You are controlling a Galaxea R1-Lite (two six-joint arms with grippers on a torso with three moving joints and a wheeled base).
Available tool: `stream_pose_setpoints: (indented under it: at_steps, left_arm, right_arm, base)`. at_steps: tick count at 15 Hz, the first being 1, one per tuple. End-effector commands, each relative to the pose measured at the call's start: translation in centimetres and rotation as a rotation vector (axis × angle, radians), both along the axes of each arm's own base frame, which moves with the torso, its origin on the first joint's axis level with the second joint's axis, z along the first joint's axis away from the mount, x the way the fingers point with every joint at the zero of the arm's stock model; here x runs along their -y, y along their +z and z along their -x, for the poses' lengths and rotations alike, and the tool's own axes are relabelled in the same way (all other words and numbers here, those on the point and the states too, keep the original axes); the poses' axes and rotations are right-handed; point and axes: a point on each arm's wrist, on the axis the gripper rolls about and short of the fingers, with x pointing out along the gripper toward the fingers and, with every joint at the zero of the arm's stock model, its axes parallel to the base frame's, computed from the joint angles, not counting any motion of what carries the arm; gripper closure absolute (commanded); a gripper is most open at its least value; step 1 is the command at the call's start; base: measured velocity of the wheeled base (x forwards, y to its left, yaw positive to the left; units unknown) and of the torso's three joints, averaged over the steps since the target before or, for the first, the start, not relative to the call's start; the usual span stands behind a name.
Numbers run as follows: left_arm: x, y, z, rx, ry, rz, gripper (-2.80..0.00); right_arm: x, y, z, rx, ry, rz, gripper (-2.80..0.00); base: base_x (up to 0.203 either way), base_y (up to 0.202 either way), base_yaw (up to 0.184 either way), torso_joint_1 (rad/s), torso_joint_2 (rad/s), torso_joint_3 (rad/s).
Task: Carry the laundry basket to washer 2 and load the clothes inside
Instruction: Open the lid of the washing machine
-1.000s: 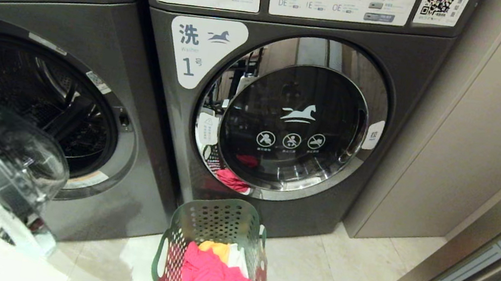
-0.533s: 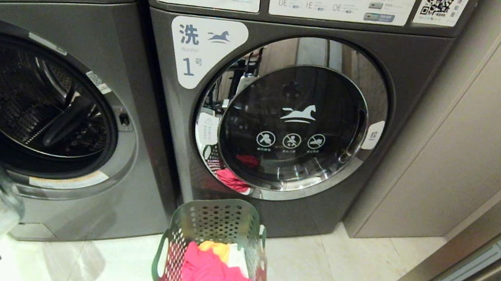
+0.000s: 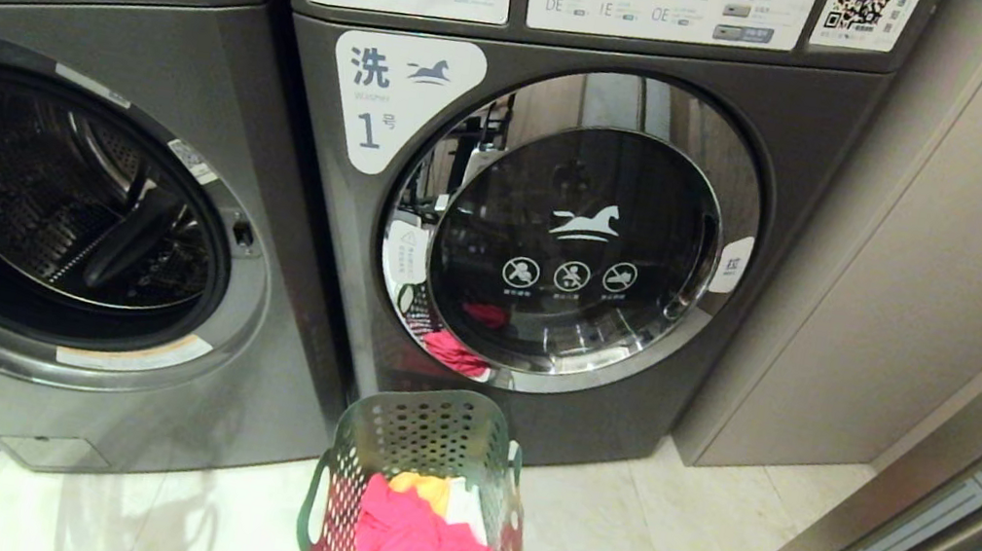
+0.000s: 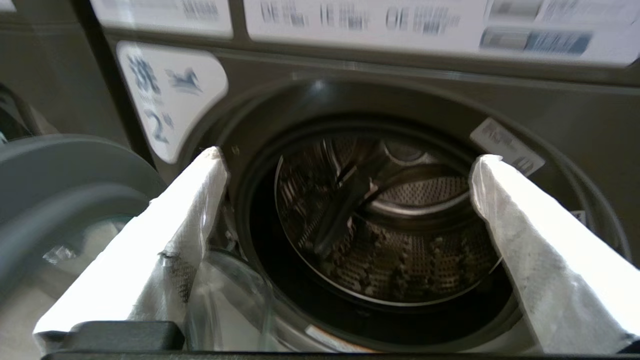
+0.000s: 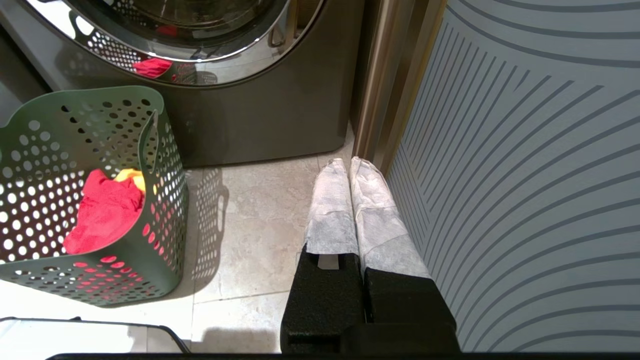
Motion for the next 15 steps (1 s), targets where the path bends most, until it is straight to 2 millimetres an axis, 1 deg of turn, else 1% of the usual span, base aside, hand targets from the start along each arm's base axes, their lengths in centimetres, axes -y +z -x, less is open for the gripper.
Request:
stream_pose_setpoints:
  at_steps: [1, 3, 5, 6, 8, 9, 10, 13, 15]
  left_arm:
    - [-0.8, -1.8, -2.3, -0.050, -0.008, 0.045, 0.00]
    - [-1.4, -2.7, -3.5, -0.038, 0.002, 0.073, 0.00]
    - [-1.9, -3.2, -3.6, -0.029, 0.119, 0.105, 0.00]
    - [-2.4, -4.0, -3.6, -0.047, 0.215, 0.137, 0.00]
    - [-4.2, -5.5, -2.9, -0.116, 0.486, 0.206, 0.00]
    - [-5.4, -6.0, -2.3, -0.164, 0.618, 0.235, 0.00]
    - [-6.4, -6.2, -1.8, -0.203, 0.708, 0.252, 0.00]
    - [-8.7, -6.3, -0.1, -0.254, 0.917, 0.242, 0.00]
    - [-10.0, -5.7, 0.4, -0.236, 0.963, 0.230, 0.00]
  right_arm:
    - [0.0, -0.2, 0.0, -0.006, 0.001, 0.000, 0.00]
    - [0.0, -0.2, -0.1, -0.008, 0.001, 0.000, 0.00]
    - [0.0, -0.2, 0.0, -0.007, 0.001, 0.000, 0.00]
    - [0.0, -0.2, 0.0, -0.007, 0.001, 0.000, 0.00]
    - [0.0, -0.2, -0.1, -0.008, 0.001, 0.000, 0.00]
    - [0.0, -0.2, -0.1, -0.008, 0.001, 0.000, 0.00]
    - [0.0, -0.2, -0.1, -0.008, 0.001, 0.000, 0.00]
    - [0.0, -0.2, -0.1, -0.008, 0.001, 0.000, 0.00]
    - [0.0, -0.2, -0.1, -0.008, 0.001, 0.000, 0.00]
  base:
    - [0.000, 0.000, 0.000, 0.000, 0.00, 0.000]
    - [0.000, 0.000, 0.000, 0.000, 0.00, 0.000]
    - [0.000, 0.000, 0.000, 0.000, 0.00, 0.000]
    - [0.000, 0.000, 0.000, 0.000, 0.00, 0.000]
    - [0.000, 0.000, 0.000, 0.000, 0.00, 0.000]
    - [0.000, 0.000, 0.000, 0.000, 0.00, 0.000]
    - [0.000, 0.000, 0.000, 0.000, 0.00, 0.000]
    - [0.000, 0.000, 0.000, 0.000, 0.00, 0.000]
    - [0.000, 0.000, 0.000, 0.000, 0.00, 0.000]
